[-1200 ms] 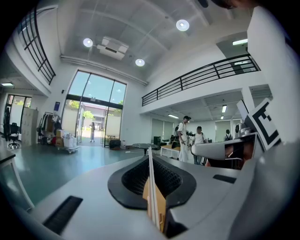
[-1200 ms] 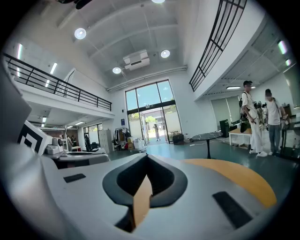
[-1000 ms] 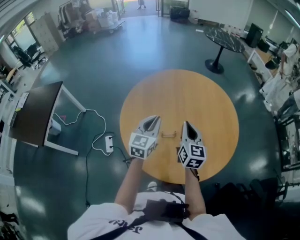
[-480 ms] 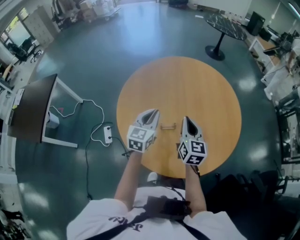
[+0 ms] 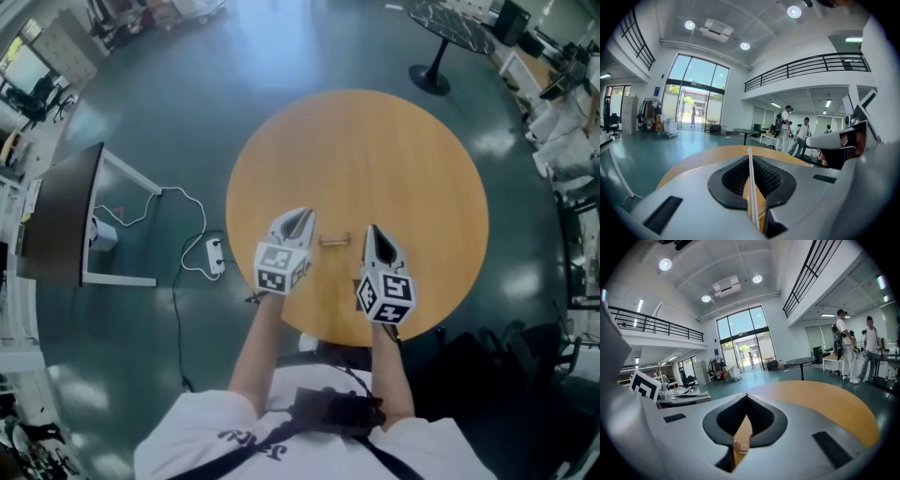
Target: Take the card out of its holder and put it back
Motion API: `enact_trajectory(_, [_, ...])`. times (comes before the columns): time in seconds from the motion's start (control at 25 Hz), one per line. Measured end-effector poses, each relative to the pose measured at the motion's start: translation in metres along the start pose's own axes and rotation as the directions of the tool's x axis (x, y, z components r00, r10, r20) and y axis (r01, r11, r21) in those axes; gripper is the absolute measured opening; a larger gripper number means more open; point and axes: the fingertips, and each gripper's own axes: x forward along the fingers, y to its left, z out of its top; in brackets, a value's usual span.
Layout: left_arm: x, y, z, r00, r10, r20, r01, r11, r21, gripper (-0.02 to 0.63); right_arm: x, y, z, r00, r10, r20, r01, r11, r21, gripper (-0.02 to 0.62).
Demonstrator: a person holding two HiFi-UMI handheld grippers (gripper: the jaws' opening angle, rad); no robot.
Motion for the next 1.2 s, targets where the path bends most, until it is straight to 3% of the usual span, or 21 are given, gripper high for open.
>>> enact_trajectory(0.4, [0.035,-0.009,-0.013,0.991,-0.131,-0.037,0.133,0.990,0.055,0.025,0.004,-0.017,-0.019,0.998,-0.030,-0.049,0.031,0.999,0.037,0.021])
enact_trajectory(0.68, [0.058,-0.028,-0.019,0.955,-0.279,-0.105,0.293,0.944,0.150,0.025,0.005,-0.028,-0.027,0.997,-0.040,-0.069,0.044,0.997,0.064,0.023])
enact_trajectory(0.88, [0.069,-0.041,-0.033,0.902,-0.403,-0.157,0.427,0.885,0.184,0.025,0.005,-0.033,-0.033,0.995,-0.052,-0.084,0.058,0.995,0.075,0.022])
enact_trajectory(1.2, [0.070,-0.072,-0.037,0.788,-0.562,-0.251,0.614,0.752,0.240,0.025,0.007,-0.040,-0.039,0.993,-0.060,-0.101,0.069,0.993,0.092,0.021])
